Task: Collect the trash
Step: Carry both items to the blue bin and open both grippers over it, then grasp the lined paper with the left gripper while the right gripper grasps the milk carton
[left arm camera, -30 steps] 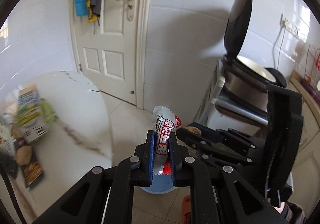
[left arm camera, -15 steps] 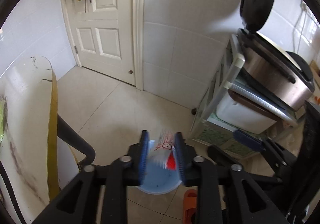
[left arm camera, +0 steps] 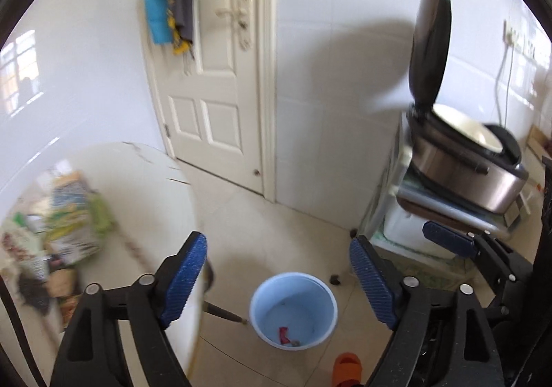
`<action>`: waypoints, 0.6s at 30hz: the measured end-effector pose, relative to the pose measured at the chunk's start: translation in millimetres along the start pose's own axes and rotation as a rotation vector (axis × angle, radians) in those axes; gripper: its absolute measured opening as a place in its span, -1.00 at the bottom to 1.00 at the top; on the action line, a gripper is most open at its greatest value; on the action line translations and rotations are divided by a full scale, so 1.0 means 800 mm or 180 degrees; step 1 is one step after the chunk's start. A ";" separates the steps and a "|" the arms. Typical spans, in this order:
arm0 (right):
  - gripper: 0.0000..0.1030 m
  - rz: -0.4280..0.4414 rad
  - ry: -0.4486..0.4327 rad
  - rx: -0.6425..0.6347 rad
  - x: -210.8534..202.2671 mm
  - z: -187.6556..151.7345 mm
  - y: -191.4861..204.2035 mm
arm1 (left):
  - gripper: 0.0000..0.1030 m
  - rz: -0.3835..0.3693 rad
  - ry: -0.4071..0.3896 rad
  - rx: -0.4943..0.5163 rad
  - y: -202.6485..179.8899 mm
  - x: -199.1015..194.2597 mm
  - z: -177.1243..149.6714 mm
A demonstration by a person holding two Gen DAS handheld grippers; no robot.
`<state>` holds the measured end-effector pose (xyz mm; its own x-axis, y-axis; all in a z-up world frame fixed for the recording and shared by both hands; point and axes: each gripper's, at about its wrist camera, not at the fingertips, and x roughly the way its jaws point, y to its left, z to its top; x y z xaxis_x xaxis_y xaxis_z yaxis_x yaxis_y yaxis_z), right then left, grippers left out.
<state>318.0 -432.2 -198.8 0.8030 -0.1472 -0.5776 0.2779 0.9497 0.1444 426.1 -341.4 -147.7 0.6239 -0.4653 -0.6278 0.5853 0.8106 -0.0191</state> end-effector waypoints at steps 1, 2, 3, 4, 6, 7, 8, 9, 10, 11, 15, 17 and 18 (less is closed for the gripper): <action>0.53 0.0019 -0.0036 -0.0035 -0.008 0.004 0.009 | 0.77 0.0010 -0.0058 -0.0024 0.007 -0.014 -0.002; 0.56 0.0063 -0.0071 -0.0070 -0.018 0.009 0.021 | 0.87 0.0073 -0.0120 -0.0052 0.017 -0.027 -0.003; 0.68 0.0111 -0.0092 -0.0094 -0.023 0.012 0.031 | 0.93 0.0113 -0.0157 -0.0068 0.028 -0.042 -0.009; 0.75 0.0147 -0.0107 -0.0132 -0.029 0.017 0.042 | 0.94 0.0160 -0.0199 -0.0101 0.041 -0.055 -0.013; 0.81 0.0163 -0.0139 -0.0301 -0.037 0.021 0.071 | 0.95 0.0320 -0.0222 -0.0211 0.068 -0.070 -0.020; 0.81 0.0199 -0.0135 -0.0364 -0.039 0.022 0.085 | 0.95 0.0366 -0.0235 -0.0275 0.085 -0.080 -0.028; 0.81 0.0255 -0.0142 -0.0428 -0.040 0.023 0.101 | 0.95 0.0437 -0.0247 -0.0364 0.105 -0.085 -0.032; 0.81 0.0298 -0.0141 -0.0469 -0.039 0.024 0.114 | 0.95 0.0505 -0.0236 -0.0428 0.119 -0.089 -0.037; 0.81 0.0331 -0.0126 -0.0512 -0.038 0.025 0.126 | 0.95 0.0571 -0.0230 -0.0481 0.131 -0.095 -0.043; 0.81 0.0370 -0.0111 -0.0569 -0.034 0.027 0.142 | 0.95 0.0654 -0.0232 -0.0562 0.150 -0.101 -0.050; 0.80 0.0481 -0.0030 -0.0780 -0.018 0.031 0.193 | 0.95 0.0891 -0.0139 -0.0873 0.215 -0.122 -0.086; 0.80 0.0550 0.0026 -0.0854 -0.003 0.034 0.213 | 0.95 0.0994 -0.0059 -0.1023 0.246 -0.114 -0.090; 0.79 0.0592 0.0036 -0.0864 0.002 0.036 0.221 | 0.95 0.1001 -0.0002 -0.1075 0.262 -0.108 -0.092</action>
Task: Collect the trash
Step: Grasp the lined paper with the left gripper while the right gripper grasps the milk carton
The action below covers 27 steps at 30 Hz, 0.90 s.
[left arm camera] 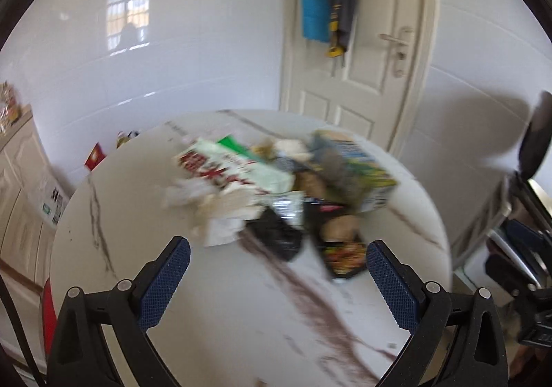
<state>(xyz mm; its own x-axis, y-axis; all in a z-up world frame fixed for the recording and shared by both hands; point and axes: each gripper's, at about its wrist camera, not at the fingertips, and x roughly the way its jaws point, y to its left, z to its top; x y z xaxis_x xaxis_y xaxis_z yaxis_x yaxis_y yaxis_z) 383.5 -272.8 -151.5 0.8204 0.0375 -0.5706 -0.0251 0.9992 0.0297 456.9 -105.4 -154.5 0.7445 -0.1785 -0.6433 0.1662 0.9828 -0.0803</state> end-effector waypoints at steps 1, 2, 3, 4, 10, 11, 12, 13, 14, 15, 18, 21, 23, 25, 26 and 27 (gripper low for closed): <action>0.79 0.0031 0.0018 -0.0004 0.007 0.002 0.005 | 0.95 0.0006 0.0054 -0.0030 0.013 0.006 0.003; 0.79 0.0049 0.0055 -0.0017 0.016 0.007 0.009 | 0.95 0.0010 0.0119 -0.0068 0.022 0.018 0.007; 0.79 0.0054 0.0063 -0.0036 0.022 0.012 0.014 | 0.95 -0.0002 0.0146 -0.0100 0.032 0.028 0.012; 0.79 0.0054 0.0070 -0.0056 0.029 0.016 0.019 | 0.95 0.0002 0.0171 -0.0129 0.042 0.034 0.014; 0.79 0.0163 0.0184 -0.0091 0.076 0.044 0.030 | 0.88 -0.0010 0.0252 -0.0070 0.058 0.070 0.038; 0.79 0.0190 0.0210 -0.0086 0.088 0.050 0.030 | 0.83 -0.0021 0.0280 -0.0058 0.062 0.076 0.041; 0.79 0.0221 0.0243 -0.0088 0.097 0.054 0.032 | 0.74 -0.0038 0.0309 -0.0054 0.067 0.080 0.043; 0.79 0.0253 0.0258 -0.0089 0.105 0.058 0.032 | 0.70 -0.0066 0.0328 -0.0069 0.070 0.087 0.045; 0.79 0.0281 0.0279 -0.0095 0.117 0.065 0.035 | 0.63 -0.0088 0.0356 -0.0079 0.077 0.093 0.051; 0.79 0.0290 0.0315 -0.0103 0.128 0.068 0.037 | 0.51 -0.0105 0.0387 -0.0085 0.080 0.101 0.052; 0.79 0.0369 0.0408 -0.0072 0.160 0.076 0.041 | 0.29 -0.0165 0.0407 -0.0096 0.090 0.111 0.051; 0.69 0.0362 0.0520 -0.0059 0.189 0.083 0.043 | 0.17 -0.0154 0.0414 -0.0093 0.098 0.111 0.049; 0.52 0.0439 0.0566 -0.0034 0.202 0.085 0.041 | 0.17 -0.0220 0.0414 -0.0182 0.108 0.110 0.046; 0.19 0.0478 0.0611 -0.0012 0.211 0.086 0.038 | 0.13 -0.0255 0.0425 -0.0265 0.118 0.108 0.043; -0.09 0.0490 0.0612 -0.0025 0.213 0.087 0.038 | -0.03 -0.0242 0.0419 -0.0277 0.120 0.106 0.043; -0.09 0.0510 0.0636 -0.0046 0.216 0.086 0.037 | -0.44 -0.0233 0.0413 -0.0290 0.122 0.104 0.042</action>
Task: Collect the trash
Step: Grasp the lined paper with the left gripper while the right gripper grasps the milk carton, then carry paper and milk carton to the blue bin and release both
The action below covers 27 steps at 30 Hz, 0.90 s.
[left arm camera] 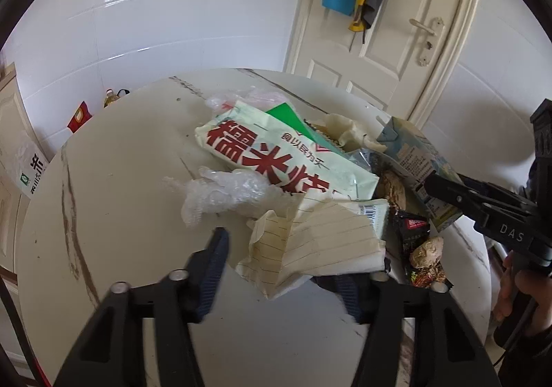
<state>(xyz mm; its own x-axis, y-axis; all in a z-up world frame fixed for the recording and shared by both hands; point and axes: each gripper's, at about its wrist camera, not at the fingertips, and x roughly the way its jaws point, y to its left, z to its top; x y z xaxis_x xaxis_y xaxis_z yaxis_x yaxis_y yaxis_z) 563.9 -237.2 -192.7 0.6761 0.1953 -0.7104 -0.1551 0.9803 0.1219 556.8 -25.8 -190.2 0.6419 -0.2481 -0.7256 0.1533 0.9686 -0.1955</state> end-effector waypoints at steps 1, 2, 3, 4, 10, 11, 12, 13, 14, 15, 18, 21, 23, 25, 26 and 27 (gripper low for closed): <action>-0.10 0.0018 -0.0005 -0.0003 0.000 0.000 -0.001 | -0.48 0.0002 0.0001 -0.0027 0.002 -0.002 0.000; -0.10 0.0046 -0.0046 0.0019 -0.004 -0.002 -0.003 | -0.48 -0.0001 -0.0009 -0.0067 0.005 -0.006 0.000; -0.10 0.0073 -0.0070 0.0043 -0.007 -0.004 -0.005 | -0.49 -0.0024 -0.0036 -0.0073 0.005 -0.011 -0.001; -0.10 0.0101 -0.0097 0.0072 -0.011 -0.005 -0.007 | -0.49 -0.0069 -0.0099 -0.0080 0.006 -0.020 -0.002; -0.10 0.0177 -0.0326 0.0186 -0.061 -0.018 -0.017 | -0.49 -0.0103 -0.0341 -0.0114 -0.003 -0.073 -0.010; -0.10 0.0198 -0.0356 0.0196 -0.071 -0.021 -0.017 | -0.49 -0.0123 -0.0394 -0.0090 -0.008 -0.083 -0.013; -0.10 0.0210 -0.0390 0.0207 -0.080 -0.023 -0.019 | -0.49 -0.0150 -0.0434 -0.0056 -0.016 -0.093 -0.015; -0.10 0.0212 -0.0429 0.0221 -0.092 -0.028 -0.021 | -0.49 -0.0176 -0.0444 -0.0034 -0.023 -0.099 -0.017; -0.10 0.0213 -0.0446 0.0227 -0.100 -0.031 -0.023 | -0.49 -0.0244 -0.0459 -0.0010 -0.035 -0.106 -0.020; -0.10 0.0201 -0.0481 0.0240 -0.111 -0.036 -0.026 | -0.49 -0.0334 -0.0467 0.0041 -0.048 -0.111 -0.023; -0.10 0.0129 -0.0575 0.0314 -0.146 -0.055 -0.043 | -0.49 -0.0485 -0.0459 0.0237 -0.096 -0.118 -0.030; -0.10 -0.0009 -0.0638 0.0427 -0.182 -0.082 -0.070 | -0.49 -0.0687 -0.0373 0.0479 -0.158 -0.114 -0.039; -0.10 -0.0127 -0.0679 0.0516 -0.205 -0.104 -0.092 | -0.49 -0.0788 -0.0286 0.0665 -0.203 -0.106 -0.048; -0.10 -0.0250 -0.0692 0.0615 -0.223 -0.125 -0.114 | -0.48 -0.0875 -0.0172 0.0819 -0.248 -0.093 -0.058; -0.10 -0.0330 -0.0690 0.0676 -0.232 -0.139 -0.128 | -0.48 -0.0899 -0.0114 0.0875 -0.265 -0.086 -0.061; -0.10 -0.0394 -0.0679 0.0729 -0.238 -0.149 -0.140 | -0.48 -0.0928 -0.0066 0.0942 -0.283 -0.080 -0.064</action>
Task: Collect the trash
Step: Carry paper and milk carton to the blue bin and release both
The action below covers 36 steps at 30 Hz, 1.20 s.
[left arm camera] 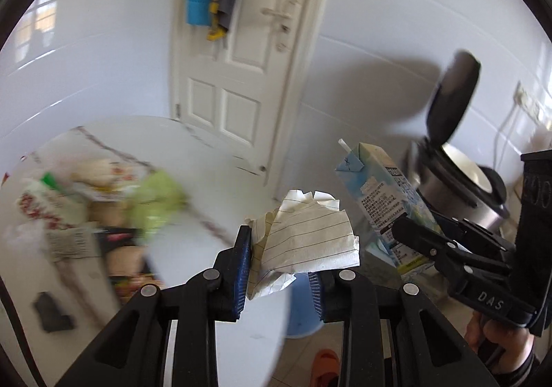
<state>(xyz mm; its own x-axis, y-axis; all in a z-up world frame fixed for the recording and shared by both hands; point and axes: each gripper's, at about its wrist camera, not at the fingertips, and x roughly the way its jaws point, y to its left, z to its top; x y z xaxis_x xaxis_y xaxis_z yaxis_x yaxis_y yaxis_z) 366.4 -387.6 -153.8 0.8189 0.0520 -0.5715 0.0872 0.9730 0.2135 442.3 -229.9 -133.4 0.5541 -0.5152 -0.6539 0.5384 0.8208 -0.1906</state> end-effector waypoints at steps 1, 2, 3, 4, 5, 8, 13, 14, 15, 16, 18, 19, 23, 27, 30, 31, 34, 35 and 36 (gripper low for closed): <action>-0.10 -0.0066 0.0006 0.0046 -0.006 -0.005 -0.014 | -0.48 -0.0031 0.0059 0.0060 -0.014 0.013 0.001; -0.10 -0.0147 0.0015 0.0120 -0.013 -0.014 -0.033 | -0.48 -0.0068 0.0149 0.0143 -0.034 0.032 -0.001; -0.10 -0.0189 0.0023 0.0176 -0.016 -0.019 -0.046 | -0.48 -0.0092 0.0202 0.0187 -0.043 0.043 0.002; -0.10 -0.0219 0.0034 0.0235 -0.019 -0.026 -0.058 | -0.48 -0.0092 0.0283 0.0242 -0.055 0.058 0.003; -0.10 -0.0251 0.0048 0.0318 -0.020 -0.032 -0.075 | -0.47 -0.0079 0.0350 0.0312 -0.068 0.075 0.002; -0.10 -0.0295 0.0110 0.0479 -0.010 -0.043 -0.110 | -0.40 -0.0060 0.0537 0.0418 -0.089 0.121 0.003; -0.10 -0.0304 0.0237 0.0639 0.021 -0.057 -0.148 | 0.04 0.0065 0.0726 0.0487 -0.107 0.171 0.005; -0.10 -0.0301 0.0264 0.0667 0.026 -0.064 -0.155 | 0.34 0.0109 0.0744 0.0480 -0.106 0.178 0.005; -0.10 -0.0301 0.0280 0.0686 0.031 -0.067 -0.158 | 0.59 0.0144 0.0743 0.0471 -0.101 0.186 0.010; -0.10 -0.0297 0.0303 0.0701 0.037 -0.069 -0.162 | 0.64 0.0186 0.0735 0.0470 -0.099 0.192 0.014; -0.10 -0.0290 0.0336 0.0742 0.048 -0.074 -0.166 | 0.65 0.0237 0.0694 0.0451 -0.095 0.195 0.014; -0.10 -0.0280 0.0351 0.0754 0.052 -0.076 -0.168 | 0.65 0.0237 0.0696 0.0433 -0.097 0.198 0.015; -0.05 -0.0219 0.0390 0.0804 0.071 -0.080 -0.172 | 0.65 0.0252 0.0689 0.0429 -0.102 0.211 0.025; 0.22 -0.0294 0.0392 0.0777 0.072 -0.080 -0.167 | 0.65 0.0212 0.0621 0.0431 -0.106 0.209 0.031; 0.23 -0.0359 0.0348 0.0698 0.057 -0.073 -0.156 | 0.65 0.0184 0.0538 0.0439 -0.103 0.177 0.032; 0.24 -0.0375 0.0315 0.0672 0.048 -0.070 -0.151 | 0.65 0.0194 0.0499 0.0439 -0.103 0.164 0.032; 0.30 -0.0420 0.0217 0.0618 0.024 -0.059 -0.137 | 0.70 0.0206 0.0368 0.0422 -0.096 0.119 0.029; 0.35 -0.0415 0.0177 0.0591 0.015 -0.055 -0.130 | 0.71 0.0199 0.0322 0.0403 -0.092 0.102 0.029; 0.38 -0.0412 0.0128 0.0551 0.004 -0.051 -0.120 | 0.72 0.0197 0.0270 0.0374 -0.087 0.085 0.027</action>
<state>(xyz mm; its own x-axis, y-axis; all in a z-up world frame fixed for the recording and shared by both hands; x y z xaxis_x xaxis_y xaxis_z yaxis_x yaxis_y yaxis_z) 337.7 -471.9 -208.9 0.7715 -0.0585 -0.6335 0.2890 0.9193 0.2671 456.2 -327.6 -148.9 0.5356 -0.4378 -0.7221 0.5783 0.8133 -0.0642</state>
